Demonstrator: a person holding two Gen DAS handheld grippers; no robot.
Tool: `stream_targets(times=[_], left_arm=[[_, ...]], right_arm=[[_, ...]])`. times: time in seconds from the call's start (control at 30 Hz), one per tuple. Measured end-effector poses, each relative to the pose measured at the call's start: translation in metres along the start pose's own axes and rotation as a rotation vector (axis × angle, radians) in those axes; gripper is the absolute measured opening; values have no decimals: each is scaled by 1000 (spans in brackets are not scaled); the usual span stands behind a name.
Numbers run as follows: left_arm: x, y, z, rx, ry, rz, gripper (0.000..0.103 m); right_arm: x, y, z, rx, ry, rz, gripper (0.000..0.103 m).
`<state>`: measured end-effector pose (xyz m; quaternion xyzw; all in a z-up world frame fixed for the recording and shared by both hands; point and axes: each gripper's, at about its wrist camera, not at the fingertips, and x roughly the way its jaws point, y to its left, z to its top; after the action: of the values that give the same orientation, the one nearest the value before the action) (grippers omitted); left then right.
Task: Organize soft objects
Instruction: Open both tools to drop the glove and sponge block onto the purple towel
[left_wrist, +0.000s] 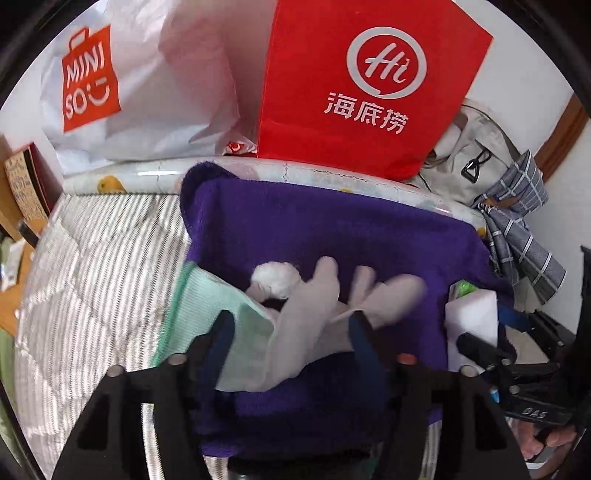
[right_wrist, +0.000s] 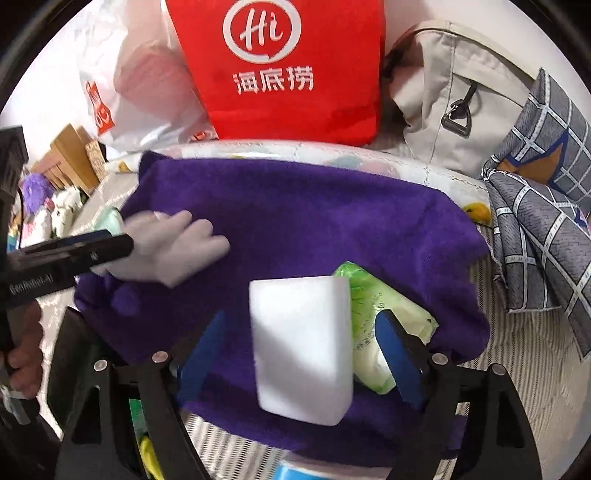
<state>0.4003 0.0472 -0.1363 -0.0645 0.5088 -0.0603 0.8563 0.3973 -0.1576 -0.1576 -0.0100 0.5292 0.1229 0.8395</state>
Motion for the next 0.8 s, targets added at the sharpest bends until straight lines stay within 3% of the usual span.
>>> stream_targets(times=[0.33, 0.47, 0.53, 0.73, 0.8], left_arm=[[-23, 16, -7, -69, -50, -43, 70], [-35, 21, -18, -87, -61, -45, 70], [-39, 22, -21, -97, -64, -45, 70], [-59, 31, -36, -130, -105, -56, 70], [-64, 33, -41, -129, -109, -55, 70]], right_arm=[[-52, 6, -27, 12, -100, 26, 83], [-71, 24, -43, -35, -134, 11, 67], [-75, 34, -52, -54, -114, 39, 63], [-84, 65, -89, -96, -74, 124, 63], [-85, 78, -103, -105, -53, 166, 69]])
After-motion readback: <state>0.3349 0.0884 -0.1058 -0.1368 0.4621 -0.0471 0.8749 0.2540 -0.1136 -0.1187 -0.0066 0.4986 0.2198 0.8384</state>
